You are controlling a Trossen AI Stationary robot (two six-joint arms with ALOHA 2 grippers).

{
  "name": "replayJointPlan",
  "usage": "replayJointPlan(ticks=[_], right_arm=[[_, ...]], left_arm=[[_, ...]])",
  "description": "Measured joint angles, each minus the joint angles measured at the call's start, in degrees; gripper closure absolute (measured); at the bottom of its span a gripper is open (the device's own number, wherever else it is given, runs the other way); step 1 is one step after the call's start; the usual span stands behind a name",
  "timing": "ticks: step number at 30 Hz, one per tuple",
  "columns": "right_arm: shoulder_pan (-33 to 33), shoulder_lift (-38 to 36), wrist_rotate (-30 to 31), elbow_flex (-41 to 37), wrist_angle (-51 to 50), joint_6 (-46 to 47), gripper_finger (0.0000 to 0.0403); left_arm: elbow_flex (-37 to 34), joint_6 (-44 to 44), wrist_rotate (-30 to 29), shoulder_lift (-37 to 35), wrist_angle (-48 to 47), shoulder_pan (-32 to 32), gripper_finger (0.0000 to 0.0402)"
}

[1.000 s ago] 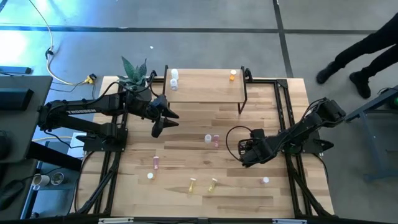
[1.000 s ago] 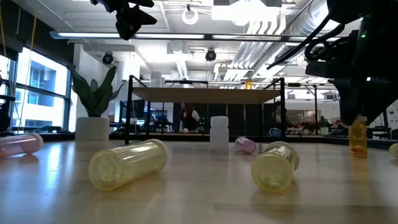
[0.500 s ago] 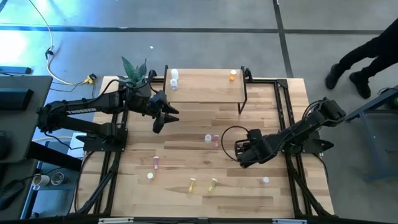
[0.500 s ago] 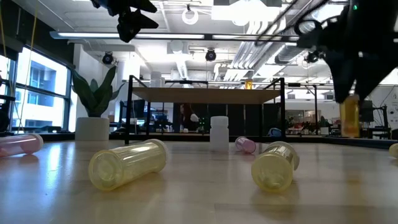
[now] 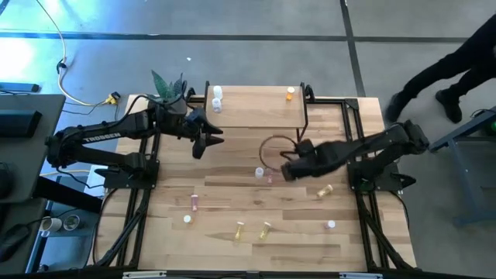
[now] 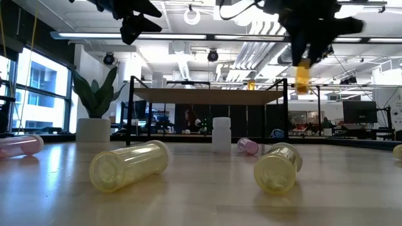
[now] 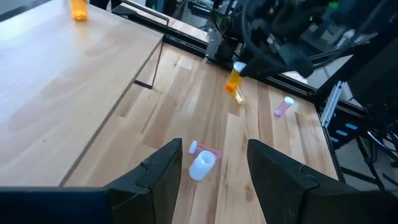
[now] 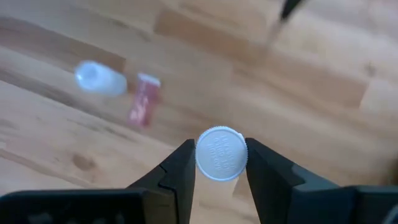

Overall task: Pick and place medicine bottles onto shelf by color
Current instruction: Put the right orange pill bottle aligned with the other orange pill bottle on the shelf

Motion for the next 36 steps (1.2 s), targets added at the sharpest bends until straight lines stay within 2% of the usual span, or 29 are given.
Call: replayJointPlan(ticks=[11, 22, 28, 32, 36], right_arm=[[-16.49, 0.0, 2.46, 12.41, 0.11, -31.79, 0.0286], [-26.51, -0.1, 3.13, 22.01, 2.26, -52.93, 0.0286], [-29.39, -2.19, 2.93, 19.67, 4.43, -57.92, 0.0286], [-31.82, -4.11, -2.25, 12.24, 10.45, -59.34, 0.0286], [-34.89, -4.21, -6.05, 8.92, 11.28, -61.21, 0.0286]], left_arm=[[0.0, -0.04, -0.02, 0.0, -0.02, 1.46, 0.0229], [0.0, -0.02, -0.02, 0.0, -0.07, 1.48, 0.0229], [0.0, -0.12, -0.02, -0.01, -0.08, 1.48, 0.0229], [0.0, -0.17, -0.04, 0.0, -0.07, 1.48, 0.0229], [0.0, -0.82, -0.35, 0.0, -0.04, 1.46, 0.0229]])
